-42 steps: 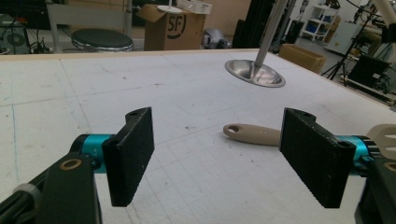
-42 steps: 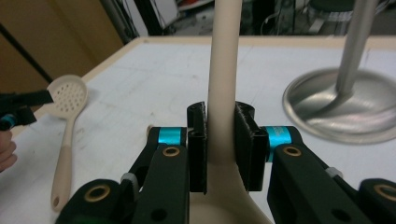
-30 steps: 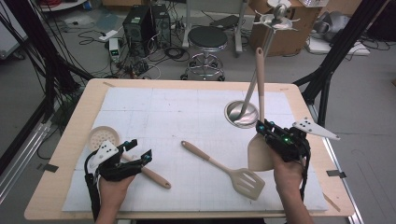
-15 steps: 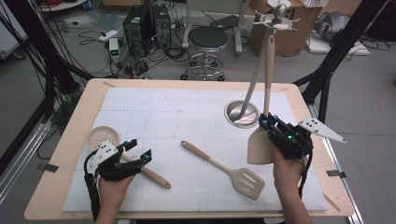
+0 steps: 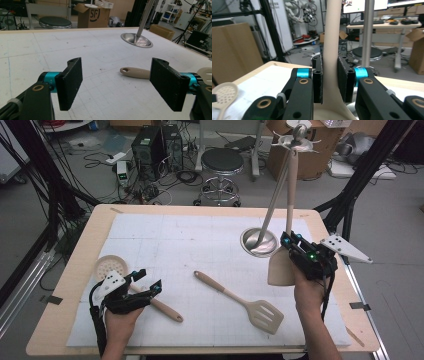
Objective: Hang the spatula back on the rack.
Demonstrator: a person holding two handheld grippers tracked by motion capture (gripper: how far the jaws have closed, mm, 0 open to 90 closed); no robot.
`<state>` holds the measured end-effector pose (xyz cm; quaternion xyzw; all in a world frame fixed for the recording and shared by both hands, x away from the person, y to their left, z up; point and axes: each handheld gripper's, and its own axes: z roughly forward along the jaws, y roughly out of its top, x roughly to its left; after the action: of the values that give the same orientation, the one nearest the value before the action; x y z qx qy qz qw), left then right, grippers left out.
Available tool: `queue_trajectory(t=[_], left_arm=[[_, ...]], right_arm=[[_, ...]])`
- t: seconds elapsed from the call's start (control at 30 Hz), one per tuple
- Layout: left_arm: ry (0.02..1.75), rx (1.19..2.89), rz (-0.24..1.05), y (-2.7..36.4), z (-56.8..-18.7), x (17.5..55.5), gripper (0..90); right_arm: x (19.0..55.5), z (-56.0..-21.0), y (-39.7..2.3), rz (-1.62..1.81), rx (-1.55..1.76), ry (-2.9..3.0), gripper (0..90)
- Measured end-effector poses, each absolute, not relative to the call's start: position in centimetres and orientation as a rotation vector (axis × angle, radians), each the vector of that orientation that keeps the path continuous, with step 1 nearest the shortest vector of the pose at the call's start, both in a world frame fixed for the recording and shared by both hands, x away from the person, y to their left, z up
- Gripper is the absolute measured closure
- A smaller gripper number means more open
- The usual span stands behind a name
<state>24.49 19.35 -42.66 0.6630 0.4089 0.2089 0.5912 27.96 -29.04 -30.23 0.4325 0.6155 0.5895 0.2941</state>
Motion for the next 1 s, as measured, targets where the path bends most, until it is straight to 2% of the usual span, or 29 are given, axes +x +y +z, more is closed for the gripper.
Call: queue_trajectory(t=[0.83,0.9,0.97,1.0], left_arm=[[0.948,1.539,0.492,19.5,-42.6,24.4,27.3],[0.947,1.539,0.491,19.5,-42.6,24.4,27.3],[0.948,1.537,0.490,19.5,-42.6,24.4,27.3],[0.948,1.536,0.491,19.5,-42.6,24.4,27.2]], right_arm=[[30.2,-31.5,-29.1,1.493,1.294,1.638,76.5],[30.3,-31.6,-29.1,1.509,1.298,1.644,75.6],[30.3,-31.6,-29.2,1.530,1.289,1.613,65.4],[30.2,-31.5,-29.3,1.548,1.288,1.586,63.9]])
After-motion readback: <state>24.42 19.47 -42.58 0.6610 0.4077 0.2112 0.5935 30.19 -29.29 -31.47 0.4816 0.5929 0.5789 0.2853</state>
